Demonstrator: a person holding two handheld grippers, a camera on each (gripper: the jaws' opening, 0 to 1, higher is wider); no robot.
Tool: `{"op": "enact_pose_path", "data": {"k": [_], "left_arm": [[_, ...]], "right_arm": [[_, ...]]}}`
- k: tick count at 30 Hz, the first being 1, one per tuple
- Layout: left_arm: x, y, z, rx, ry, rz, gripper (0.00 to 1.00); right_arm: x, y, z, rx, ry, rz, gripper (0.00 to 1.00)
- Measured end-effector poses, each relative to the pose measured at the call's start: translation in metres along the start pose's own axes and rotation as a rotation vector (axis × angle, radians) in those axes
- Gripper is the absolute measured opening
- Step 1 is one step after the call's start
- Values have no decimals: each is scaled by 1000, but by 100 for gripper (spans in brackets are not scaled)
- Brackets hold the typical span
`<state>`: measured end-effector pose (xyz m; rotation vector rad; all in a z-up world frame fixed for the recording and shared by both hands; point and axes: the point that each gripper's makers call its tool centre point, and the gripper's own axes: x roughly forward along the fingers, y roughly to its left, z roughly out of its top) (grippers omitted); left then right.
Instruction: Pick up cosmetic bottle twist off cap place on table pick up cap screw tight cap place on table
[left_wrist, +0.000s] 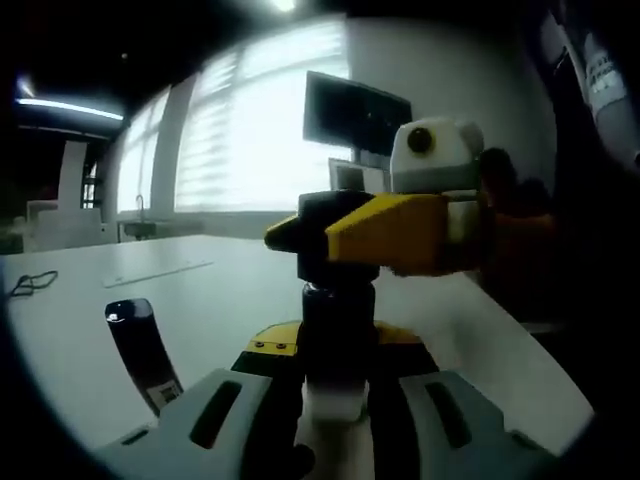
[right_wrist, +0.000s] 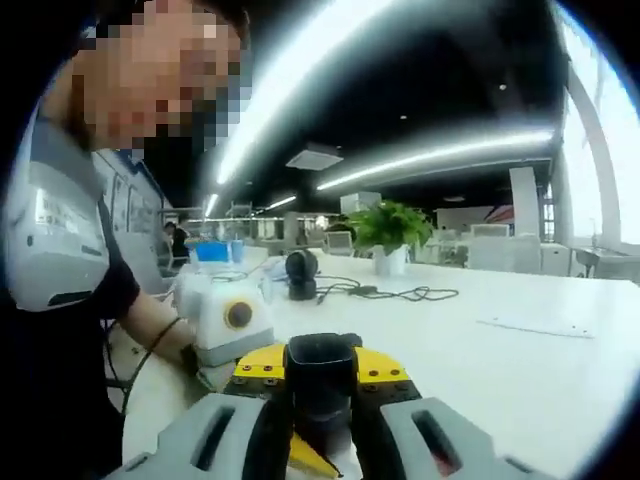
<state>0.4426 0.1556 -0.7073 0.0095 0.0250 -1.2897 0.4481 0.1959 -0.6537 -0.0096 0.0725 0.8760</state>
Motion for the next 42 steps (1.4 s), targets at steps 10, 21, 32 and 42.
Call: {"op": "enact_pose_path", "data": {"k": [10, 21, 32, 42], "left_arm": [[-1, 1, 0, -7, 0, 8, 14], [-1, 3, 1, 8, 2, 26, 14], [-1, 4, 0, 15, 2, 39, 14], [-1, 3, 0, 40, 3, 55, 14]], "right_arm": [[-1, -6, 0, 8, -9, -165, 16], [-2, -12, 0, 0, 1, -316, 15], [-6, -16, -1, 36, -11, -464, 16], [-10, -17, -1, 33, -6, -615, 15]]}}
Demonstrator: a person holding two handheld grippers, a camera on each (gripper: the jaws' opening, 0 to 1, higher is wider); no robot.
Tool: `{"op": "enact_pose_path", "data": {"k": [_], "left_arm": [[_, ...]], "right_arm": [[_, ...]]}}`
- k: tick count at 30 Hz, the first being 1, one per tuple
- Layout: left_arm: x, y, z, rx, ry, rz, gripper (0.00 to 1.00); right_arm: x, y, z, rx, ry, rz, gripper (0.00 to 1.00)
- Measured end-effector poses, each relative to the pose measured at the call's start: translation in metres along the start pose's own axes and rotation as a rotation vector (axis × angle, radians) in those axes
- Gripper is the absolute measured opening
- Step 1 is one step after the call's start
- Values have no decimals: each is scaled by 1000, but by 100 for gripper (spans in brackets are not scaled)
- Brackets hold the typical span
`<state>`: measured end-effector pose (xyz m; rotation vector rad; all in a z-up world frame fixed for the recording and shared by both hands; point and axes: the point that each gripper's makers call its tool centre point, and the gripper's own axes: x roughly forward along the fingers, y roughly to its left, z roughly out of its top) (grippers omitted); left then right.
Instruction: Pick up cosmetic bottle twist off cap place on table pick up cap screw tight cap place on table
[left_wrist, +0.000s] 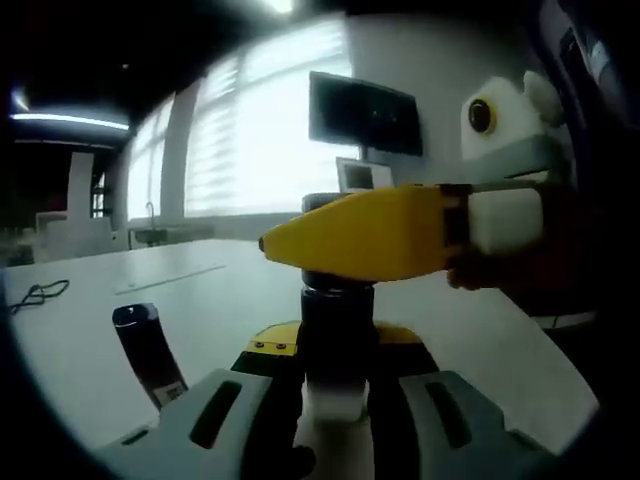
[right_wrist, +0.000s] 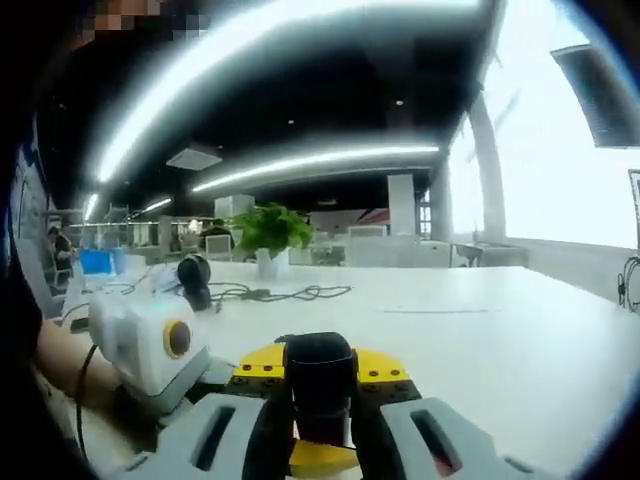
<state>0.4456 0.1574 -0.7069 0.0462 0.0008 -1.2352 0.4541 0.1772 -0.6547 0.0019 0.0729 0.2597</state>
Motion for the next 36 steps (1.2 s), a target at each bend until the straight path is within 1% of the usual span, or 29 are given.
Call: {"op": "enact_pose_path", "data": {"k": [3, 4, 5, 6, 8, 12, 14, 19, 25, 27, 28, 29, 30, 31, 32, 33, 34, 35, 36], "left_arm": [[0, 0, 0, 1, 1, 5, 14], [0, 1, 0, -2, 2, 10, 14], [0, 1, 0, -3, 3, 15, 14], [0, 1, 0, -1, 2, 20, 14], [1, 0, 0, 16, 4, 31, 14], [0, -1, 0, 31, 7, 40, 14], [2, -1, 0, 50, 9, 56, 14], [1, 0, 0, 55, 9, 58, 14], [1, 1, 0, 27, 6, 47, 14], [1, 0, 0, 18, 4, 39, 14], [1, 1, 0, 9, 4, 34, 14], [1, 2, 0, -4, 3, 29, 14], [1, 2, -1, -11, 4, 20, 14], [1, 2, -1, -19, 3, 15, 14], [1, 2, -1, -21, 2, 10, 14], [1, 0, -1, -27, 2, -2, 14], [1, 0, -1, -34, 3, -9, 14], [1, 0, -2, -36, 3, -13, 14], [1, -1, -2, -36, 3, -15, 14]], "right_arm": [[0, -1, 0, 5, -4, -52, 15], [0, 0, 0, 9, -8, -52, 15], [0, 0, 0, -9, -27, -63, 15], [-1, -1, 0, 4, -31, -74, 15], [-2, -3, 0, 21, -39, -96, 15], [-3, -3, 1, 18, -46, -139, 15], [-3, -6, 1, 17, -51, -155, 15], [-3, -5, 1, 12, -57, -163, 15], [-2, -5, 1, 8, -56, -150, 16], [-2, -5, 2, 3, -56, -140, 16], [-2, -4, 2, 12, -56, -123, 16], [0, 1, 3, -11, -66, -70, 16], [-2, -3, 2, 3, -71, -61, 18], [-3, -3, 4, 25, -95, -38, 20], [-4, -1, 1, 62, -92, 5, 25], [-5, 0, 0, 70, -96, 49, 32], [-6, -2, 0, 72, -99, 71, 35], [-8, 2, -1, 72, -98, 125, 35], [-10, 0, 1, 81, -107, 142, 36]]}}
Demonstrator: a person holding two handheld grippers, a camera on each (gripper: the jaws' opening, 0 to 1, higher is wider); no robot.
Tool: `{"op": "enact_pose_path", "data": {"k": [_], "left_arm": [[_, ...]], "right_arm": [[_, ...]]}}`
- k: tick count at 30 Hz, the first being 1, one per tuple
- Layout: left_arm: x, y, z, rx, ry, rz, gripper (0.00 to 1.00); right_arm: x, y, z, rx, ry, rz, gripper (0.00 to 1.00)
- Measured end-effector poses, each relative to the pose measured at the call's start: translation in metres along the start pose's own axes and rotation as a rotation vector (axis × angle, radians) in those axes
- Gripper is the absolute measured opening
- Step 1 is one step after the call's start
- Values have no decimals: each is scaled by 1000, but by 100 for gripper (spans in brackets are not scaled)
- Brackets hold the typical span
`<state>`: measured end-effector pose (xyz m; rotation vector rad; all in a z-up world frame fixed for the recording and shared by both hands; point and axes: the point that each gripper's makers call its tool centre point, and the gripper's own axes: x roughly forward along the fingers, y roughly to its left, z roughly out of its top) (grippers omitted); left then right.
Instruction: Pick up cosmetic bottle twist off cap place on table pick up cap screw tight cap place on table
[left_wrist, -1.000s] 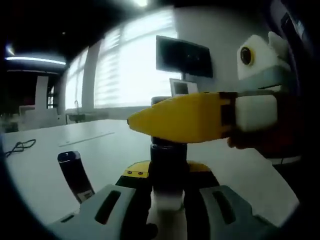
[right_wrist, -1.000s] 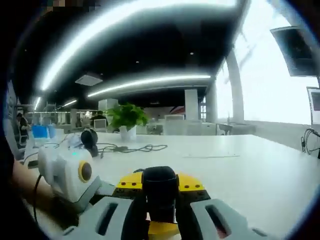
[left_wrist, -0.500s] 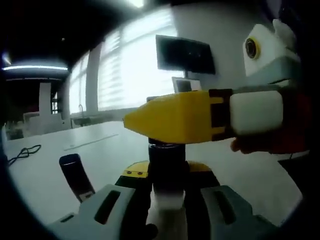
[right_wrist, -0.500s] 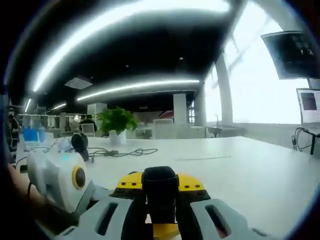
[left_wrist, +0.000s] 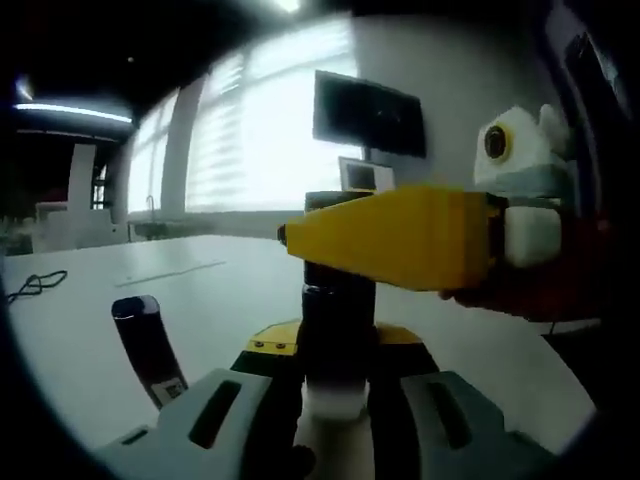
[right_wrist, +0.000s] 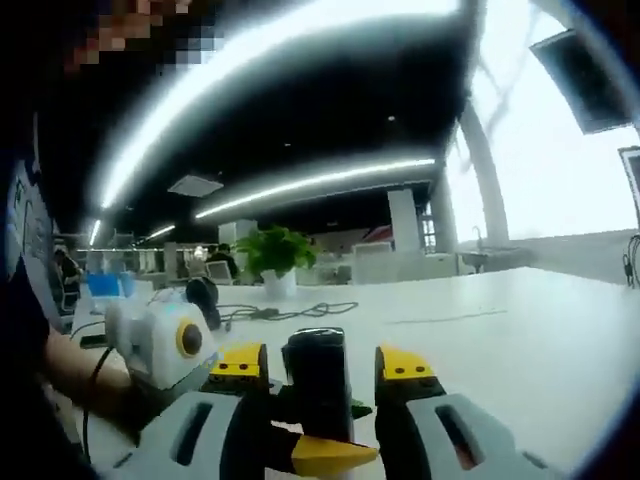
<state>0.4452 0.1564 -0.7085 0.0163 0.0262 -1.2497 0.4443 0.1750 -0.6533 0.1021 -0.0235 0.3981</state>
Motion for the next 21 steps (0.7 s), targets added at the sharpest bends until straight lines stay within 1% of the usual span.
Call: {"op": "enact_pose_path", "data": {"k": [1, 2, 3, 4, 5, 7, 8, 10, 11, 12, 13, 14, 15, 16, 17, 18, 19, 21], "left_arm": [[0, -1, 0, 0, 0, -2, 14], [0, -1, 0, 0, 0, -4, 14], [0, -1, 0, -1, 0, -7, 14], [0, -2, 0, -1, -1, -12, 14], [0, -3, 0, -1, -1, -18, 14], [0, -6, 0, 0, -1, -39, 14], [-1, -8, 0, 0, -1, -51, 14], [-1, -10, 0, 2, -1, -64, 14], [-1, -11, 0, 5, -1, -71, 14], [-1, -12, 0, 4, -1, -75, 14], [-1, -12, 0, 3, -1, -79, 14], [-1, -12, 0, 0, -1, -83, 14], [-1, -14, 0, -1, -1, -90, 14], [-1, -15, 0, -2, 0, -99, 14], [-1, -17, 0, -2, 0, -108, 14], [-1, -19, 0, -3, 0, -119, 14], [-2, -22, 0, 1, -1, -137, 14], [-3, -25, -1, 3, 0, -153, 14]], "right_arm": [[-2, -4, 2, 0, -7, 2, 36], [-4, 1, 5, 17, -7, 61, 36], [-5, 0, 5, 39, -5, 69, 37], [-5, -2, 8, 41, -8, 87, 37], [-6, 2, 10, 40, -8, 130, 37], [-7, 0, 10, 27, 4, 170, 38], [-8, 5, 10, 36, 11, 221, 38], [-9, 6, 12, 51, 10, 275, 39], [-11, 10, 14, 51, 9, 338, 39], [-13, 11, 14, 41, 11, 364, 41], [-16, 16, 14, 31, 15, 423, 41], [-17, 17, 10, 7, 38, 449, 42], [-17, 17, 8, -25, 48, 471, 41], [-19, 22, 5, -42, 64, 517, 41], [-20, 24, 1, -33, 91, 544, 42], [-19, 21, -1, -61, 105, 554, 42], [-20, 22, -3, -78, 117, 584, 41], [-22, 25, 0, -52, 127, 653, 41]]}}
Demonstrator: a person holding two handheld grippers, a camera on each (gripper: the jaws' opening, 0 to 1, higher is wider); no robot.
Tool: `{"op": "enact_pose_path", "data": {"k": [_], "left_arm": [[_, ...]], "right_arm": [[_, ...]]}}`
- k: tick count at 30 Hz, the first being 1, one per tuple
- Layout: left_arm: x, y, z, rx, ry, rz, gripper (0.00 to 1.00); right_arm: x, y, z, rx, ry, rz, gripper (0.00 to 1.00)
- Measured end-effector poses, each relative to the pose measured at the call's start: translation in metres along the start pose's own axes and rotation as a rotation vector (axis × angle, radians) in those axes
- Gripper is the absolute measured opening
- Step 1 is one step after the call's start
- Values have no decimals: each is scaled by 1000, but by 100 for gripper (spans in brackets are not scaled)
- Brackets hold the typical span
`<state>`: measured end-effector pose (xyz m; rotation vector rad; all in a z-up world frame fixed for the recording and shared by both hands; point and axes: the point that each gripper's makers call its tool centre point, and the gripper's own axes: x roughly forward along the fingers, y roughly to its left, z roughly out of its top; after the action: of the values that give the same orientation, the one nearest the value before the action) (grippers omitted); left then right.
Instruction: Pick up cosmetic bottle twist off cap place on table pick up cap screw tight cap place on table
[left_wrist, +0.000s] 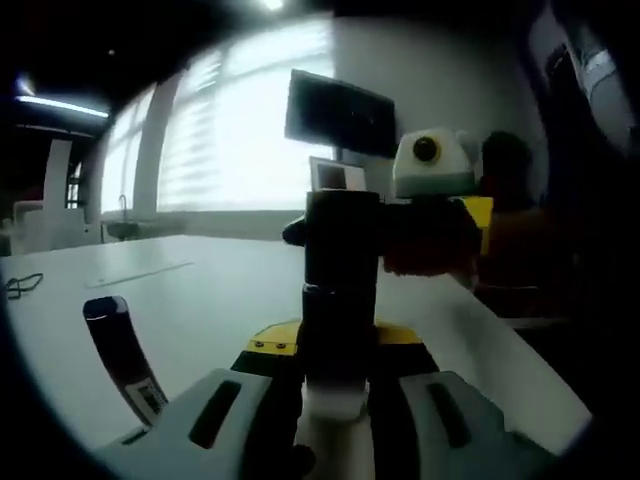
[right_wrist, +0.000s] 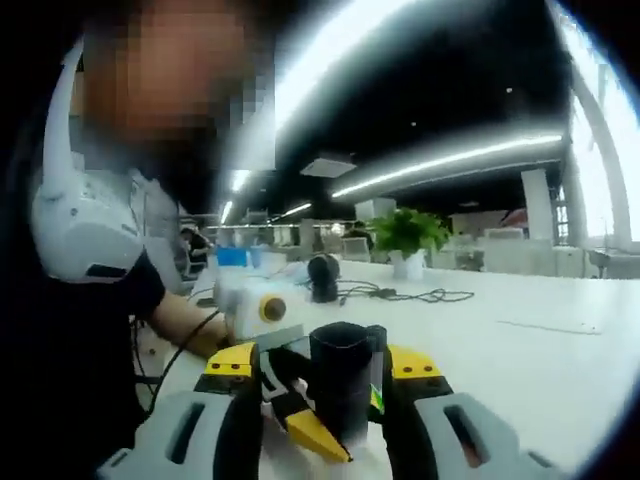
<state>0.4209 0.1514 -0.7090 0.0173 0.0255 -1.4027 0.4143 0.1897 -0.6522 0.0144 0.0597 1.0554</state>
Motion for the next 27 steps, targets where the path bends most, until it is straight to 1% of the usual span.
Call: {"op": "enact_pose_path", "data": {"k": [1, 2, 4, 5, 10, 11, 12, 13, 15, 18, 20, 23, 27], "left_arm": [[0, 0, 0, 0, 0, -2, 14], [0, -1, 0, 2, 1, -3, 14], [0, -1, 0, 0, 2, -4, 14], [0, -1, 0, -3, 2, -8, 14], [-1, -10, 0, -5, 3, -51, 14], [-1, -12, 0, -4, 3, -60, 14], [-1, -14, 0, -4, 2, -72, 14], [-1, -15, 0, -4, 2, -77, 14], [-1, -19, 0, -6, 2, -98, 14], [-2, -23, 1, -7, 2, -127, 14], [-3, -27, 1, -7, 1, -147, 14], [-3, -30, 1, -9, 2, -164, 14], [-4, -30, 1, -10, 2, -166, 14]], "right_arm": [[0, -1, 1, 0, -1, 13, 40], [-1, 1, 2, -1, 1, 41, 39], [-1, -4, 6, 6, -8, 56, 38], [-1, -2, 7, 16, -8, 84, 38], [-3, -11, 11, 12, -7, 139, 36], [-5, -10, 11, -9, -3, 168, 35], [-5, -7, 10, -4, 3, 196, 34], [-4, -5, 10, 3, 7, 205, 33], [-2, 3, 6, 5, 33, 263, 33], [3, 5, 0, 5, 59, 288, 33], [5, 9, -3, 22, 65, 319, 32], [8, 20, -3, 47, 59, 395, 28], [12, 23, -6, 31, 68, 405, 27]]}}
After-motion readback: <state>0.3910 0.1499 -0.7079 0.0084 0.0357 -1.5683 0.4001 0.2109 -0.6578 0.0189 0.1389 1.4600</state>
